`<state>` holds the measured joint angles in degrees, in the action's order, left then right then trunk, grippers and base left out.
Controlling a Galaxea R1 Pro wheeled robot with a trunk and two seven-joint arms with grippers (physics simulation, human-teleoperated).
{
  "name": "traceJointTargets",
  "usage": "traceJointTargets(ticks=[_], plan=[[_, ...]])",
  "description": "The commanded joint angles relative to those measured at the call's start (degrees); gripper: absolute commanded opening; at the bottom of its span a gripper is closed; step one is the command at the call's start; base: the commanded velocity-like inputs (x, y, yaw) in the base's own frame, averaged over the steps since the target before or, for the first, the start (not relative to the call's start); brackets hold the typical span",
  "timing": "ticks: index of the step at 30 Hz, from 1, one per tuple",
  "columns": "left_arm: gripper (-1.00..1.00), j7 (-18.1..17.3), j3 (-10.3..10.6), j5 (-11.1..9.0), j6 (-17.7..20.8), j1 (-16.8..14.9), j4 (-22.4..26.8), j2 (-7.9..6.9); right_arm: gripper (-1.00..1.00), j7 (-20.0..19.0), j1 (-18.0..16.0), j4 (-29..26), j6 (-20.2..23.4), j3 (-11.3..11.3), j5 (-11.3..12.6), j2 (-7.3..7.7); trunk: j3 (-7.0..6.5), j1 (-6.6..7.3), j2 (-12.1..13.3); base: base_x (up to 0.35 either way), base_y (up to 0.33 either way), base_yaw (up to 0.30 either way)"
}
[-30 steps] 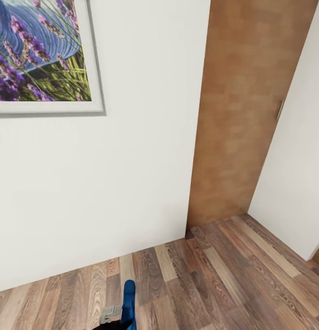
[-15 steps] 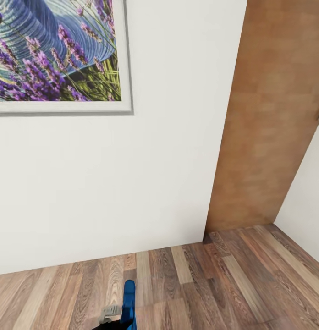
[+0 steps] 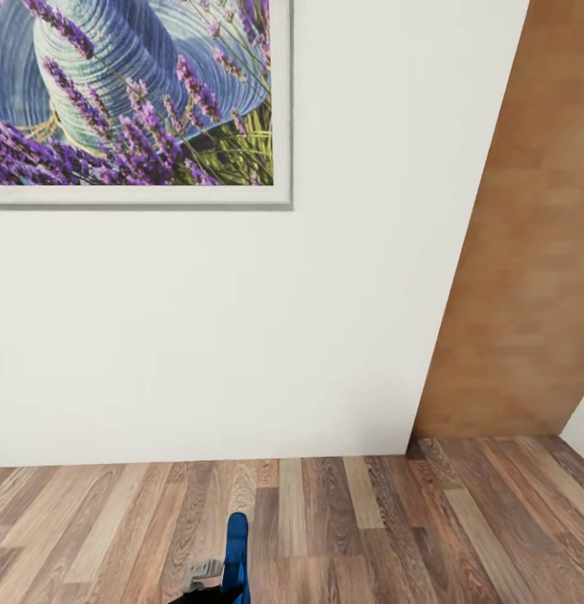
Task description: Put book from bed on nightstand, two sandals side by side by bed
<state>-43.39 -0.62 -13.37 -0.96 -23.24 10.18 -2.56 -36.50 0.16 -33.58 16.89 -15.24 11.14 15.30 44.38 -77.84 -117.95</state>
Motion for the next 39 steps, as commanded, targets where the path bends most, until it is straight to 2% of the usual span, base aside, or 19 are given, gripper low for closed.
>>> traceJointTargets(ticks=[1, 34, 36, 38, 39], plan=[[-1.00, -0.2, -0.1, 0.0, -0.1, -0.1, -0.1, 0.01, 1.00, -0.1, 0.0, -0.1, 0.5, -0.1, 0.5, -0.01, 0.05, 0.01, 0.0, 0.000, 0.000, 0.299], [-1.00, -0.1, 0.0, 0.0, -0.1, -0.1, -0.1, 0.01, 1.00, 0.0, 0.0, 0.0, 0.3, 0.0, 0.4, -0.07, 0.05, 0.01, 0.0, 0.000, 0.000, 0.299], [-1.00, -0.2, 0.0, 0.0, -0.1, -0.1, -0.1, 0.01, 1.00, 1.5, 0.0, 0.0, -0.4, 0.0, 0.4, -0.09, 0.05, 0.01, 0.0, 0.000, 0.000, 0.299], [-1.00, -0.2, 0.0, 0.1, -0.1, -0.1, -0.1, 0.01, 1.00, 11.9, 0.0, 0.0, -0.8, 0.2, 0.3, -0.09, 0.05, 0.01, 0.0, 0.000, 0.000, 0.299], [-1.00, -0.2, 0.0, 0.1, -0.1, -0.1, -0.1, 0.01, 1.00, 14.1, 0.0, -0.1, -0.9, 0.2, 0.3, -0.09, 0.05, 0.01, 0.0, 0.000, 0.000, 0.299]])
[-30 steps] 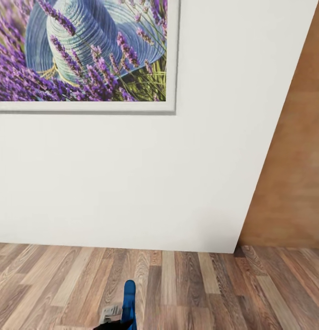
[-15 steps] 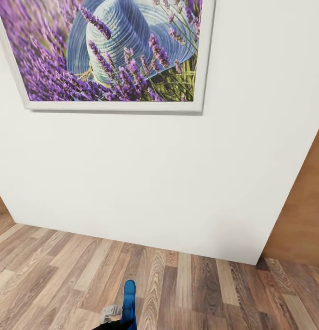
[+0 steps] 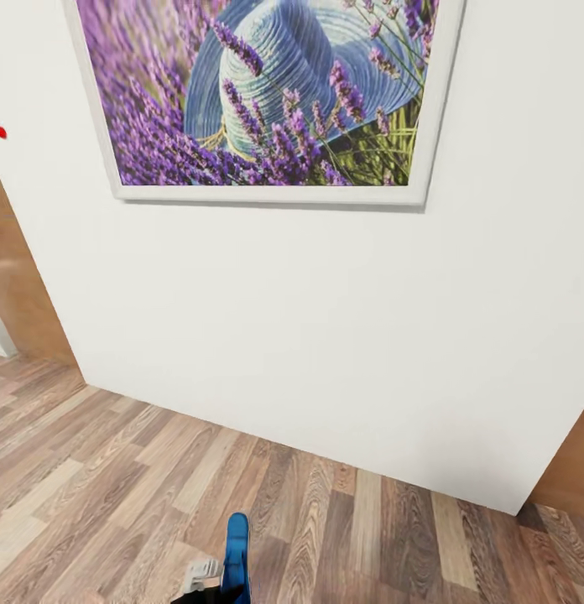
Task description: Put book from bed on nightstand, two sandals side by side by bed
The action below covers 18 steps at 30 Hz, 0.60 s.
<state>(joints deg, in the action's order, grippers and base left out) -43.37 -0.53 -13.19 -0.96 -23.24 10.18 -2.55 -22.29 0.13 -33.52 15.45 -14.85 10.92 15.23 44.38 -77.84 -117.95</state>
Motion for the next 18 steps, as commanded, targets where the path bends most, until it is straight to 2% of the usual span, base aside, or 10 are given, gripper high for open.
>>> traceJointTargets(ticks=[1, 3, 5, 11, 13, 15, 18], plan=[[-1.00, -0.2, -0.1, -0.1, -0.1, -0.1, -0.1, 0.00, 1.00, 3.1, 0.0, -0.2, 0.4, -0.1, 0.5, -0.02, 0.05, 0.01, 0.0, 0.000, 0.000, 0.299], [-1.00, -0.2, -0.1, -0.1, -0.1, -0.1, -0.1, 0.00, 1.00, 6.5, 0.0, -0.3, 0.4, 0.0, 0.4, -0.07, 0.05, 0.01, 0.0, 0.000, 0.000, 0.299], [-1.00, -0.2, -0.1, -0.1, -0.1, -0.1, -0.1, 0.00, 1.00, 7.9, 0.0, -0.4, 0.4, 0.0, 0.4, -0.09, 0.05, 0.01, 0.0, 0.000, 0.000, 0.299], [-1.00, -0.2, -0.1, -0.1, -0.1, -0.1, -0.1, 0.00, 1.00, 8.0, -0.1, -1.4, 1.0, 0.6, 0.4, -0.12, 0.05, 0.01, 0.0, 0.000, 0.000, 0.299], [-1.00, -0.2, -0.1, -0.1, 0.0, -0.1, -0.1, 0.00, 1.00, 6.4, -0.1, -1.5, 1.1, 1.5, 0.4, -0.12, 0.05, 0.01, 0.0, 0.000, 0.000, 0.299], [-1.00, -0.2, -0.1, -0.1, 0.0, -0.1, -0.1, 0.00, 1.00, 1.6, -0.1, -2.0, 1.2, 3.2, 0.4, -0.11, 0.05, 0.01, 0.0, 0.000, 0.000, 0.299], [-1.00, -0.3, -0.1, 0.3, 0.0, -0.1, -0.1, 0.00, 1.00, -4.5, -0.1, -3.0, 1.3, 4.7, 0.4, -0.11, 0.05, 0.01, 0.0, 0.000, 0.000, 0.299]])
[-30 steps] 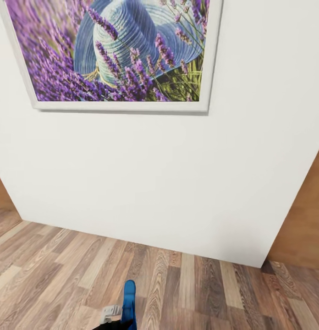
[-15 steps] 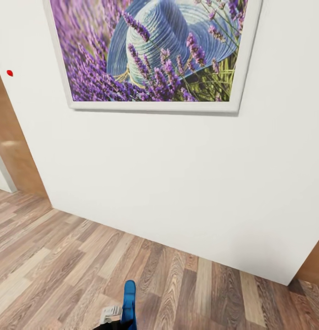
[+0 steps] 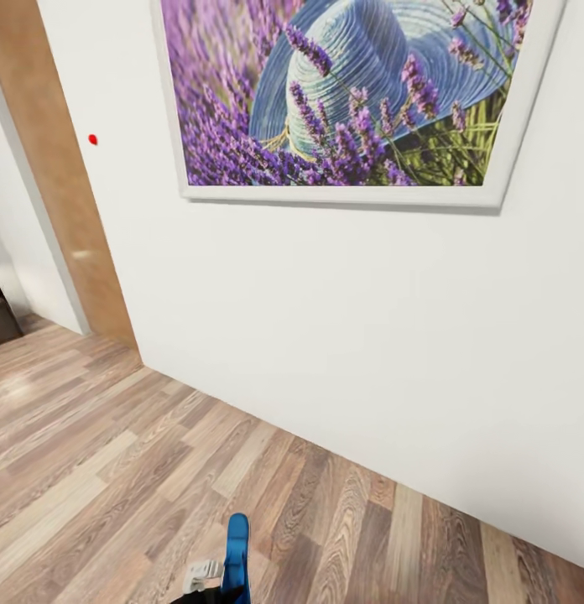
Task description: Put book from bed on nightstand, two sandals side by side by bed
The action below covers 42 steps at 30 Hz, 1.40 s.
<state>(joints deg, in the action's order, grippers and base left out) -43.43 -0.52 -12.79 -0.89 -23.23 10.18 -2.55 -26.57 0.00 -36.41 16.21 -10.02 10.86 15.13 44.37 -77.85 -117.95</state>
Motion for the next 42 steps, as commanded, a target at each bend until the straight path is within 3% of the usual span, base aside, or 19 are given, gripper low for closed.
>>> traceJointTargets(ticks=[1, 7, 16, 24, 42], plan=[[-1.00, -0.2, -0.1, 0.0, -0.1, -0.1, -0.1, 0.00, 1.00, -1.0, 0.0, -0.2, 0.5, 0.0, 0.5, 0.01, 0.06, 0.01, 0.0, 0.000, 0.000, 0.299], [-1.00, -0.2, -0.1, 0.4, -0.1, -0.1, -0.1, 0.00, 1.00, -3.6, 0.0, 0.0, 0.1, 0.6, 0.6, 0.12, 0.06, 0.01, 0.0, 0.000, 0.000, 0.299], [-1.00, -0.2, -0.1, 0.3, -0.1, -0.1, -0.1, 0.00, 1.00, -3.4, 0.0, 1.3, -0.4, 0.4, 0.8, 0.09, 0.06, 0.01, 0.0, 0.000, 0.000, 0.299], [-1.00, -0.2, -0.2, 0.2, -0.2, -0.1, -0.1, 0.00, 1.00, -3.4, 0.0, 7.4, -3.8, 0.5, 0.7, 0.04, 0.06, 0.01, 0.0, 0.000, 0.000, 0.299], [-1.00, -0.2, -0.2, 0.2, -0.2, -0.1, -0.2, 0.00, 1.00, -3.4, 0.0, 7.9, -5.0, 0.5, 0.7, 0.00, 0.06, 0.01, 0.0, 0.000, 0.000, 0.299]])
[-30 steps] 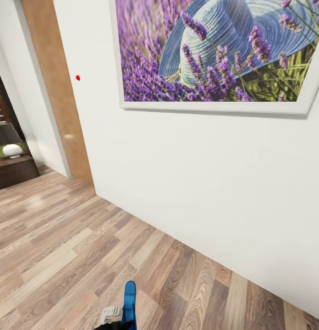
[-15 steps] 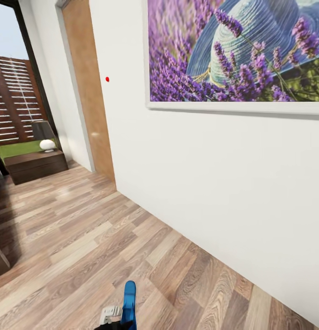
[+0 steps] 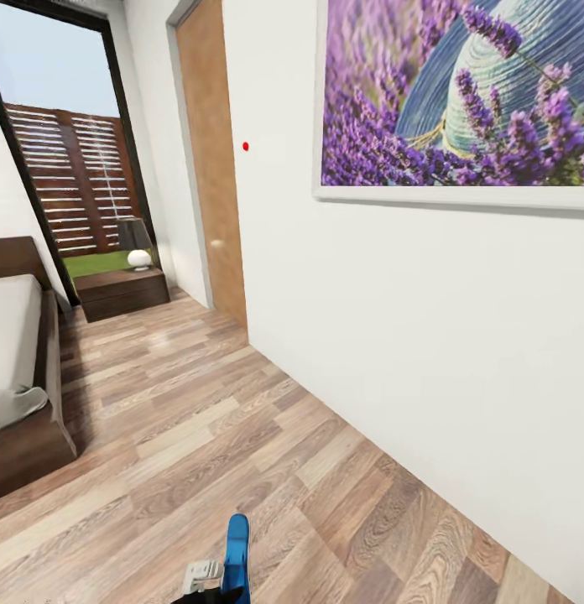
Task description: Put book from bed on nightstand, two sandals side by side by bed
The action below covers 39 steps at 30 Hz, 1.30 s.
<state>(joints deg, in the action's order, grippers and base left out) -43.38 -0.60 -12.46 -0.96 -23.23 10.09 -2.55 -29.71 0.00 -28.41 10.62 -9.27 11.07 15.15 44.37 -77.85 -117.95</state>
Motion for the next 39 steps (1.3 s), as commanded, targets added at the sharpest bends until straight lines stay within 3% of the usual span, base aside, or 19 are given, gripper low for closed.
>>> traceJointTargets(ticks=[1, 39], plan=[[-1.00, -0.2, -0.1, -0.1, -0.1, -0.1, -0.1, 0.00, 1.00, -0.2, 0.0, -0.1, 0.5, -0.2, 0.5, -0.02, 0.06, 0.01, 0.0, 0.000, 0.000, 0.299], [-1.00, -0.2, -0.1, -0.1, -0.1, -0.1, -0.1, 0.00, 1.00, -0.3, 0.0, -0.1, 0.5, -0.2, 0.5, 0.00, 0.06, 0.01, 0.0, 0.000, 0.000, 0.299]])
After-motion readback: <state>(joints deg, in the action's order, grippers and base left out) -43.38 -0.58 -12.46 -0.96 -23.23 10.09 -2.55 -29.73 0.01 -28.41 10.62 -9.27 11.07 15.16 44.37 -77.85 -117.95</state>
